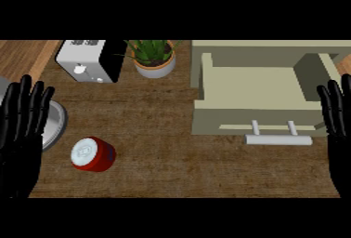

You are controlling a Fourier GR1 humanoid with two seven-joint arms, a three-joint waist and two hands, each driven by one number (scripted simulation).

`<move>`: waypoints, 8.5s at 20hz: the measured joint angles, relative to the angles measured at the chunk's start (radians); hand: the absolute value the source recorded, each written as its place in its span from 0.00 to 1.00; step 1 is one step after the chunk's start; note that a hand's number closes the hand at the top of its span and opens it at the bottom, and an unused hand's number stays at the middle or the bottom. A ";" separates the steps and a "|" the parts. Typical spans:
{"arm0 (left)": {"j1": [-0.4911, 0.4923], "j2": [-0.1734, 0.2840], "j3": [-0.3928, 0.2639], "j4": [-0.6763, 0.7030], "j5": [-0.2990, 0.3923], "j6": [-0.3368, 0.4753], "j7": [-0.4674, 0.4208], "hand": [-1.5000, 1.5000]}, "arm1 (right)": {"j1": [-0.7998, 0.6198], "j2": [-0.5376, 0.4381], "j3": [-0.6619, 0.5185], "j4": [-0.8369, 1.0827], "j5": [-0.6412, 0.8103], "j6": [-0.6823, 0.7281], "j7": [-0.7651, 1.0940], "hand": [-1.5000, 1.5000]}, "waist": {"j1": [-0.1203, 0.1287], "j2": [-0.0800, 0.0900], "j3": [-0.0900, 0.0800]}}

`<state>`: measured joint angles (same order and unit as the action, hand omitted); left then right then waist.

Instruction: Pick up the can, place it into the drawer and close the drawer

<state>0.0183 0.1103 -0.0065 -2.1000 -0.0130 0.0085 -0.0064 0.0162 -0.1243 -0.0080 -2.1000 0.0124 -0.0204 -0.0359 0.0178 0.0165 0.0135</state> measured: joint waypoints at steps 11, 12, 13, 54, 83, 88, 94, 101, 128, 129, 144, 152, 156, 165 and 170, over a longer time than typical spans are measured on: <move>0.243 -0.099 0.037 -0.092 -0.190 0.465 0.200 0.00 | 0.051 0.033 -0.040 0.054 -0.029 -0.048 0.121 0.00 | 0.009 -0.018 -0.012; 0.264 -0.101 0.023 -0.108 -0.203 0.510 0.234 0.00 | 0.058 0.036 -0.040 0.048 -0.033 -0.051 0.143 0.00 | 0.005 -0.018 -0.012; 0.288 -0.103 -0.007 -0.125 -0.225 0.560 0.260 0.00 | 0.054 0.030 -0.050 0.049 -0.038 -0.053 0.164 0.00 | 0.002 -0.018 -0.012; 0.256 -0.110 -0.262 0.438 0.060 1.062 -0.112 0.00 | 0.154 0.013 -0.207 -0.043 -0.140 0.063 0.210 0.00 | -0.017 -0.018 -0.014; 0.030 -0.095 0.048 1.086 0.595 0.702 -0.703 0.00 | 0.113 0.023 -0.271 -0.108 -0.136 0.113 0.301 0.00 | -0.019 -0.017 -0.014; -0.038 -0.061 0.047 1.134 0.579 0.641 -0.662 0.00 | 0.121 0.027 -0.278 -0.136 -0.139 0.118 0.314 0.00 | -0.021 -0.017 -0.013; -0.103 -0.051 0.071 1.201 0.575 0.543 -0.674 1.00 | 0.120 0.035 -0.298 -0.131 -0.145 0.121 0.307 0.00 | -0.021 -0.018 -0.013; -0.190 -0.044 0.097 1.286 0.563 0.464 -0.704 1.00 | 0.091 0.025 -0.298 -0.137 -0.129 0.115 0.333 0.00 | -0.023 -0.017 -0.014; -0.756 -0.034 -0.149 1.261 0.350 0.207 -0.217 1.00 | 0.095 0.034 -0.308 -0.167 -0.094 0.105 0.328 0.00 | -0.021 -0.020 -0.013; -0.765 -0.037 -0.153 1.233 0.344 0.219 -0.184 1.00 | 0.091 0.036 -0.304 -0.170 -0.087 0.100 0.333 0.00 | -0.020 -0.019 -0.013; -1.112 -0.095 -0.143 1.181 0.256 0.360 0.145 1.00 | 0.058 0.033 -0.297 -0.158 -0.076 0.095 0.345 0.00 | -0.032 -0.015 -0.013; -1.334 -0.106 -0.122 1.364 0.269 0.392 0.201 1.00 | 0.037 0.026 -0.295 -0.170 -0.073 0.087 0.368 0.00 | -0.046 -0.012 -0.013; -1.427 -0.109 -0.152 1.460 0.309 0.415 0.201 1.00 | 0.022 0.019 -0.295 -0.180 -0.083 0.087 0.384 0.00 | -0.061 -0.009 -0.012; -1.554 -0.110 -0.232 1.635 0.397 0.467 0.166 1.00 | -0.013 -0.004 -0.312 -0.156 -0.113 0.095 0.388 0.00 | -0.092 -0.001 -0.011; -1.588 -0.110 -0.270 1.703 0.428 0.523 0.136 0.00 | -0.034 -0.013 -0.298 -0.146 -0.100 0.095 0.399 0.00 | -0.102 0.003 -0.011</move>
<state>-1.5701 0.0000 -0.2767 -0.3966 0.4148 0.5312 0.1293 -0.0175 -0.1374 -0.3057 -2.2455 -0.0875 0.0742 0.3634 -0.0843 0.0195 0.0027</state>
